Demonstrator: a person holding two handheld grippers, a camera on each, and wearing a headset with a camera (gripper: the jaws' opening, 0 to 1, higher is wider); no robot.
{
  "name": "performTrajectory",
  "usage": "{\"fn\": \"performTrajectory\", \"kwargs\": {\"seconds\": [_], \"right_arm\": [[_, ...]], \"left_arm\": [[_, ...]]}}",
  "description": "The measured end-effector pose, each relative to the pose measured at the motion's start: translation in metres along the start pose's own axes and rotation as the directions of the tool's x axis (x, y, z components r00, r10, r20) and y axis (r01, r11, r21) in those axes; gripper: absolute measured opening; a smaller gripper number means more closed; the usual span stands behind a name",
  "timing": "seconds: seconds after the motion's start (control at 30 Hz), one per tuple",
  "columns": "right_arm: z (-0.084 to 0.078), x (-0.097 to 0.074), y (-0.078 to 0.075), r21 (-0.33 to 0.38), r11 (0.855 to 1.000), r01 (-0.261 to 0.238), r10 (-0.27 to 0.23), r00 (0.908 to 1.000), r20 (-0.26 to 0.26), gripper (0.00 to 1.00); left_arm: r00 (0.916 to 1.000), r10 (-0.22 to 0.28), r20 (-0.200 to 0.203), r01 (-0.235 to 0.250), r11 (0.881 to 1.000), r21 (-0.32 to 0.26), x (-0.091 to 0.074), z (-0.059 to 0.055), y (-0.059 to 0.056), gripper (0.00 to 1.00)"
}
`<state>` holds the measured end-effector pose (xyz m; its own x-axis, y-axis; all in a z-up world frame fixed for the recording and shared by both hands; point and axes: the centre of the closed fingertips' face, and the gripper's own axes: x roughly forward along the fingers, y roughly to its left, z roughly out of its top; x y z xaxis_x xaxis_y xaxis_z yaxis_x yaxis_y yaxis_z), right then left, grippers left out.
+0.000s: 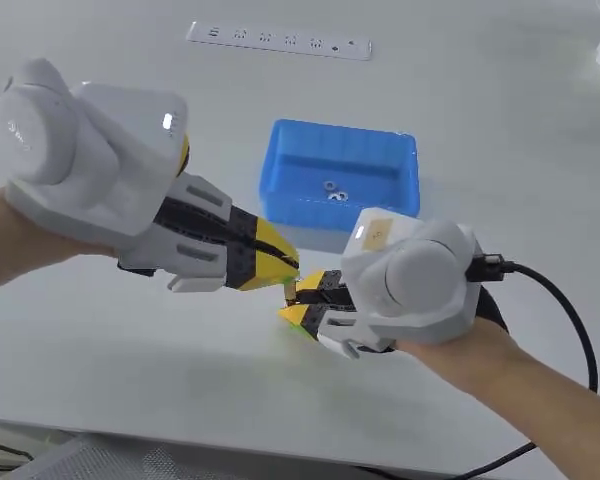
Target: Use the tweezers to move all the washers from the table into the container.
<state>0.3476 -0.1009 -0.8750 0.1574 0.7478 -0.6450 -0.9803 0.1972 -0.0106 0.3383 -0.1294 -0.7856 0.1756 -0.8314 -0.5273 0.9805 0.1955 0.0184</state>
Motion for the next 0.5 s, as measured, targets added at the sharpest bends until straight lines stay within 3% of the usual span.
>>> {"fn": "performTrajectory", "kwargs": {"seconds": [0.23, 0.5], "right_arm": [[0.007, -0.006, -0.001, -0.015, 1.0, 0.006, -0.006, 0.9999, 0.01, 0.1], [0.029, -0.025, -0.02, -0.069, 0.996, 0.063, -0.06, 0.9969, 0.051, 0.1]], "left_arm": [[1.0, 0.009, -0.003, -0.009, 1.0, 0.025, -0.004, 0.008, -0.001, 0.05], [0.999, 0.034, 0.031, -0.036, 0.997, 0.069, -0.016, 0.034, 0.014, 0.05]]}}
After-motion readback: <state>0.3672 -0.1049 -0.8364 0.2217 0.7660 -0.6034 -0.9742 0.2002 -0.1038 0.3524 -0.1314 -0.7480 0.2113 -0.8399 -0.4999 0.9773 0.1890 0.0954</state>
